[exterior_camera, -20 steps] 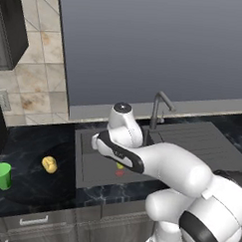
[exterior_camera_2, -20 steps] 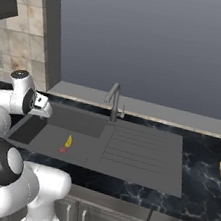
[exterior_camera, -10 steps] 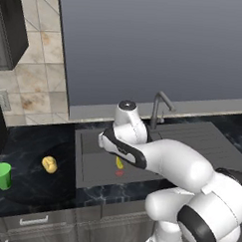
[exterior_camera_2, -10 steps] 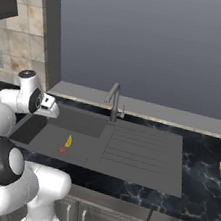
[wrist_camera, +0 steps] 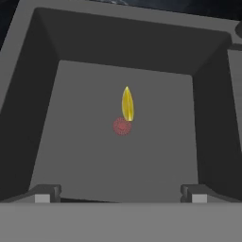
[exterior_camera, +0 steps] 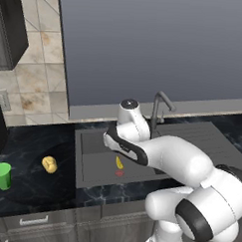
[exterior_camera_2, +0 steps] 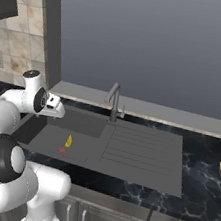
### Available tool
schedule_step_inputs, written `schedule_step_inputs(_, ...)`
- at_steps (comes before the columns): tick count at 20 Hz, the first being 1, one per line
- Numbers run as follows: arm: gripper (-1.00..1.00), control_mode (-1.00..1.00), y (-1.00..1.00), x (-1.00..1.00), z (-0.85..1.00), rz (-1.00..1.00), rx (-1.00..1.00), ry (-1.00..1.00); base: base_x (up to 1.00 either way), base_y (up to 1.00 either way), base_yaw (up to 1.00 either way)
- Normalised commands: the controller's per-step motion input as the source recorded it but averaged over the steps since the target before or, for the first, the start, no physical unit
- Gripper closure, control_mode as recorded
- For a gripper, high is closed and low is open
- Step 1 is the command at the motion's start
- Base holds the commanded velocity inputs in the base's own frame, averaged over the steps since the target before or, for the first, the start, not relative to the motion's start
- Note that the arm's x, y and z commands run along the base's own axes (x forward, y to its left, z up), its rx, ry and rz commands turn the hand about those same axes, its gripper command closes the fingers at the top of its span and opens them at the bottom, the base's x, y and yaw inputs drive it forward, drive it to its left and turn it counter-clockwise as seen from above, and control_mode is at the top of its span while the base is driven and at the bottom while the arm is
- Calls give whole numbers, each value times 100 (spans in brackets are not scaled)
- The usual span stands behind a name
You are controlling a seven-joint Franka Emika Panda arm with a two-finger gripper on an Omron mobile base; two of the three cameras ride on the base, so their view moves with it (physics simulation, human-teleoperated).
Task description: Remove the lemon wedge and potato from the sink. Then move the bowl and cup from the counter to the sink for washing.
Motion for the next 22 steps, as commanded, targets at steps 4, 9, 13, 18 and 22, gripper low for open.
schedule_step_inputs(4,-100,-100,-19,11,-3,-1,-5,0,0,0,0)
schedule_step_inputs(9,-100,-100,-17,13,-3,-1,-4,0,0,0,0)
schedule_step_inputs(13,-100,-100,-12,15,-3,-2,0,0,0,0,0)
schedule_step_inputs(18,-100,-100,-8,14,-5,-1,0,0,0,0,0)
schedule_step_inputs(22,-100,-100,-7,10,-8,0,0,0,0,0,0)
